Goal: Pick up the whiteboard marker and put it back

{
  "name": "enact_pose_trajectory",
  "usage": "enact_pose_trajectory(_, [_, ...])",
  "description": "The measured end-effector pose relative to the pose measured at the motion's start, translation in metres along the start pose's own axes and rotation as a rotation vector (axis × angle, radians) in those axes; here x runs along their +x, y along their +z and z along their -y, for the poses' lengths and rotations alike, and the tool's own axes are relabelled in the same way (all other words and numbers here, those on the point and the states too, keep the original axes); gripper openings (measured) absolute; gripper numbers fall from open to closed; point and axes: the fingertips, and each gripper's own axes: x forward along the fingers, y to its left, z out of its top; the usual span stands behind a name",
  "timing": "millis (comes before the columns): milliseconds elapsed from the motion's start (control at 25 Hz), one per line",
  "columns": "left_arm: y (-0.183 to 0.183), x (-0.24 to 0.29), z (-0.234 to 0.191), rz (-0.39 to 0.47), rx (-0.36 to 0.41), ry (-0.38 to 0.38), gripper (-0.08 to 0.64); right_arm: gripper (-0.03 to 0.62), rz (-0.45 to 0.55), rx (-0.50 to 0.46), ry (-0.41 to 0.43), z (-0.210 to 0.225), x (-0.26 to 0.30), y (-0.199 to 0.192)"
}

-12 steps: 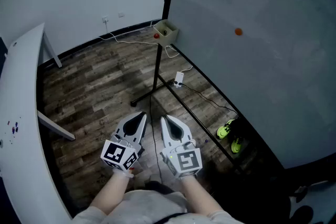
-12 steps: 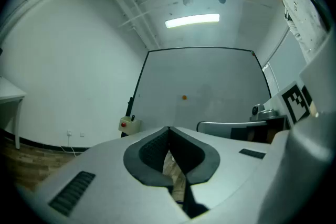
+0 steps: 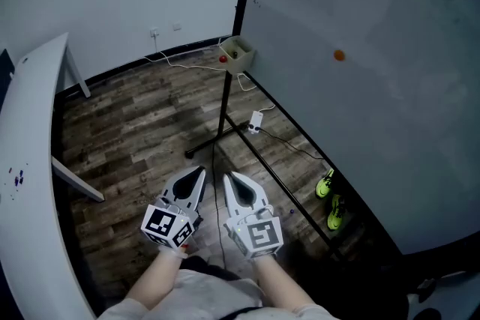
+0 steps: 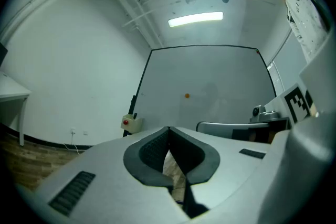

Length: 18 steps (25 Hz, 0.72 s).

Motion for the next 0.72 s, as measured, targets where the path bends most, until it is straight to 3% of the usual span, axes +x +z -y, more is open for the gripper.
enact_pose_trajectory(280, [-0.003,0.003,0.004,0.001,0.004,0.005,0.015,0.020,0.076,0.000,0.054,-0.003,0.004,0.001])
enact_pose_trajectory(720, [-0.013,0.035,-0.044,-0.019,-0.018,-0.002,0.015,0.020,0.000,0.009,0.056,0.012,0.053,-0.008])
